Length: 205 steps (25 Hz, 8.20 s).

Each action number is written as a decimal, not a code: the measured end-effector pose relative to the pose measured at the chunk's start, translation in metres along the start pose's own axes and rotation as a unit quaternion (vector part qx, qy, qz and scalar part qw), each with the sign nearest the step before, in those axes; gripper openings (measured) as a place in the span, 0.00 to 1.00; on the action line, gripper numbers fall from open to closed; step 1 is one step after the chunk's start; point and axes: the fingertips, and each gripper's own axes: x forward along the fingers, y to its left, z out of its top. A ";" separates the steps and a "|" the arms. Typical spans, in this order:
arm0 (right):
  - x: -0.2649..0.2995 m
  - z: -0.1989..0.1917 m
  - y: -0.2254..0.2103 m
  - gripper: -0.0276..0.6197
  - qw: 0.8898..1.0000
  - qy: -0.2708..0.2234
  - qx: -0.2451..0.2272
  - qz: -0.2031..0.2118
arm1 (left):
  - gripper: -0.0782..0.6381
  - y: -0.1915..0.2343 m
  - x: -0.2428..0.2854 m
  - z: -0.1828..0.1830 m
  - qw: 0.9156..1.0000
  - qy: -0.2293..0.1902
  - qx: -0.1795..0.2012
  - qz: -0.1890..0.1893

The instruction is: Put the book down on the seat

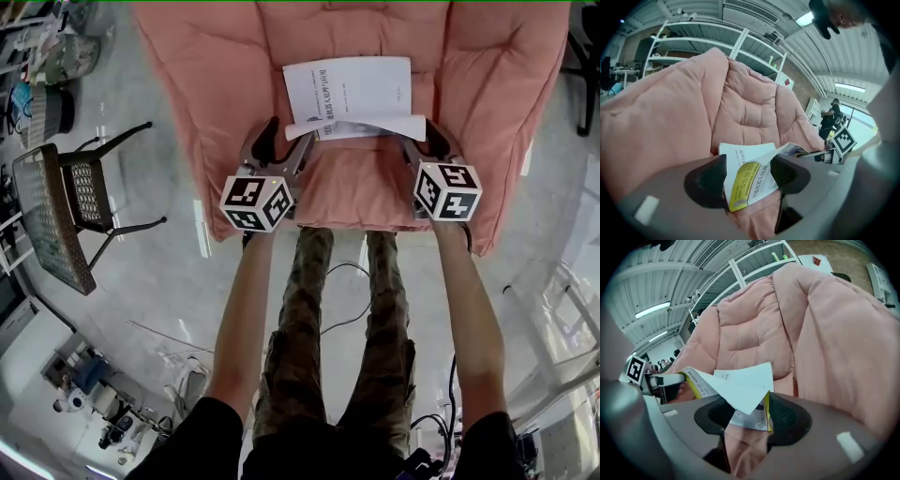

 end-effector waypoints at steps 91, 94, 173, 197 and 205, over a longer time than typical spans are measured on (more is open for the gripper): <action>-0.515 0.180 0.328 0.06 0.953 -0.268 -0.118 0.080 | 0.11 -0.346 -0.453 0.251 0.945 -0.227 0.228 -0.063; -0.523 0.161 0.356 0.06 0.951 -0.270 -0.129 0.076 | 0.11 -0.336 -0.476 0.238 0.945 -0.232 0.222 -0.066; -0.708 -0.005 0.517 0.06 0.919 -0.317 -0.229 0.056 | 0.11 -0.372 -0.738 0.134 0.915 -0.308 0.262 0.000; -0.683 -0.008 0.517 0.06 0.927 -0.293 -0.227 0.062 | 0.11 -0.366 -0.717 0.120 0.935 -0.266 0.230 -0.043; -0.673 -0.008 0.519 0.06 0.930 -0.287 -0.219 0.064 | 0.11 -0.355 -0.713 0.118 0.939 -0.258 0.225 -0.041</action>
